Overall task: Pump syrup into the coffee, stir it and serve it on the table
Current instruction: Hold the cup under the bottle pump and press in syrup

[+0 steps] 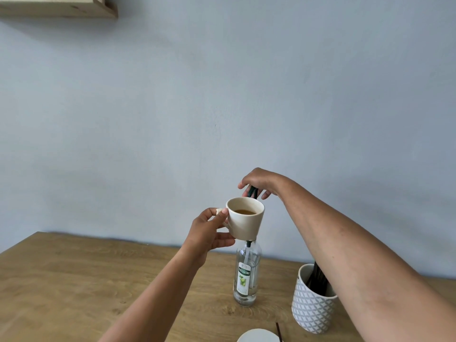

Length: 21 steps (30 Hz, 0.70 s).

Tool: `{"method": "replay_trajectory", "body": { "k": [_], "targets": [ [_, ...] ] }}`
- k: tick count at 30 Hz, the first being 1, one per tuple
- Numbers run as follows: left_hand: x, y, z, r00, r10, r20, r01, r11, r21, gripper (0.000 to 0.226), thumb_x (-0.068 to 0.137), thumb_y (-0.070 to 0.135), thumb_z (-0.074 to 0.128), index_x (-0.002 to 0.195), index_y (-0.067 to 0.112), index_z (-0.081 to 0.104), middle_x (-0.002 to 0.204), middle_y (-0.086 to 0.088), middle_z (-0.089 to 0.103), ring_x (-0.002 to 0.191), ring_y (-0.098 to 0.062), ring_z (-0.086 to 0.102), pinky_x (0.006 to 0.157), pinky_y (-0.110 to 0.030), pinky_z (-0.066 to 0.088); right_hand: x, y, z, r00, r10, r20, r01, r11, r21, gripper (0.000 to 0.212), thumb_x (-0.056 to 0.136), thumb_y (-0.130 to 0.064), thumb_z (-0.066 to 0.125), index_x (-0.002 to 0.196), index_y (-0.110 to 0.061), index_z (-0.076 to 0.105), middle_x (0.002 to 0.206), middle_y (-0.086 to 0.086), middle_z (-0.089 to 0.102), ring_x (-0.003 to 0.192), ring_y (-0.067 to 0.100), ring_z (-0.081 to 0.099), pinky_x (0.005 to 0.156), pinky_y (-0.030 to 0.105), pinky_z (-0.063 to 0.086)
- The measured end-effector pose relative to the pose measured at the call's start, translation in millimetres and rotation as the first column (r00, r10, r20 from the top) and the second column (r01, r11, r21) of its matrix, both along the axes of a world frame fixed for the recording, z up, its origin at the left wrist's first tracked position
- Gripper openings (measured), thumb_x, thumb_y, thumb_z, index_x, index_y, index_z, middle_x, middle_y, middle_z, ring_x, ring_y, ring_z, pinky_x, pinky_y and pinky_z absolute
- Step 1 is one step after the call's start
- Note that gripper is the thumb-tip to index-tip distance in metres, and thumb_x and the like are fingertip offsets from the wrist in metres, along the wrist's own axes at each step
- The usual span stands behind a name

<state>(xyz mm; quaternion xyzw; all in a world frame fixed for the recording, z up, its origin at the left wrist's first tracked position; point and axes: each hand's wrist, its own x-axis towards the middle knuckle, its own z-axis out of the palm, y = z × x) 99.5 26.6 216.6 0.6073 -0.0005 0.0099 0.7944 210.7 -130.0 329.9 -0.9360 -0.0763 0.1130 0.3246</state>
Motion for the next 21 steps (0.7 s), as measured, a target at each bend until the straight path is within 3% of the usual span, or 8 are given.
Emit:
{"method": "replay_trajectory", "body": {
  "k": [9, 12, 16, 21],
  "targets": [
    [5.1, -2.3, -3.5, 1.0, -0.001, -0.008, 0.001, 1.0, -0.026, 0.024, 0.092, 0.033, 0.066, 0.096, 0.011, 0.058, 0.105, -0.022, 0.065, 0.073, -0.035, 0.072, 0.062, -0.037, 0.062, 5.9, -2.5, -9.7, 0.999, 0.032, -0.012, -0.031, 0.999, 0.012, 0.038, 0.083, -0.024, 0.056, 0.118, -0.012, 0.064, 0.109, 0.009, 0.071, 0.108, 0.027, 0.062, 0.094, 0.045, 0.047],
    [6.2, -3.0, -2.0, 1.0, 0.0, -0.005, 0.0, 1.0, -0.03, 0.023, 0.092, 0.033, 0.066, 0.094, 0.011, 0.058, 0.105, -0.022, 0.066, 0.072, -0.035, 0.073, 0.061, -0.037, 0.062, 7.0, -2.5, -11.4, 0.999, 0.038, -0.021, -0.038, 0.999, 0.011, 0.036, 0.084, -0.025, 0.058, 0.117, -0.012, 0.066, 0.107, 0.008, 0.07, 0.106, 0.025, 0.06, 0.089, 0.041, 0.047],
    [6.6, -3.0, 0.0, 1.0, -0.005, 0.006, 0.005, 1.0, -0.024, 0.024, 0.092, 0.033, 0.066, 0.096, 0.011, 0.059, 0.106, -0.021, 0.067, 0.073, -0.035, 0.073, 0.064, -0.038, 0.062, 7.6, -3.1, -11.1, 0.999, 0.039, -0.022, -0.038, 0.999, 0.015, 0.036, 0.084, -0.026, 0.059, 0.116, -0.012, 0.066, 0.095, 0.003, 0.068, 0.091, 0.02, 0.06, 0.079, 0.037, 0.047],
    [5.1, -3.1, -0.3, 1.0, -0.011, 0.0, 0.011, 1.0, -0.014, 0.023, 0.092, 0.033, 0.066, 0.096, 0.011, 0.059, 0.108, -0.022, 0.067, 0.074, -0.035, 0.072, 0.067, -0.04, 0.063, 8.2, -4.6, -8.5, 0.999, 0.038, -0.026, -0.038, 0.999, -0.002, 0.035, 0.084, -0.027, 0.058, 0.115, -0.013, 0.066, 0.098, 0.005, 0.072, 0.097, 0.025, 0.062, 0.085, 0.042, 0.048]
  ]
}}
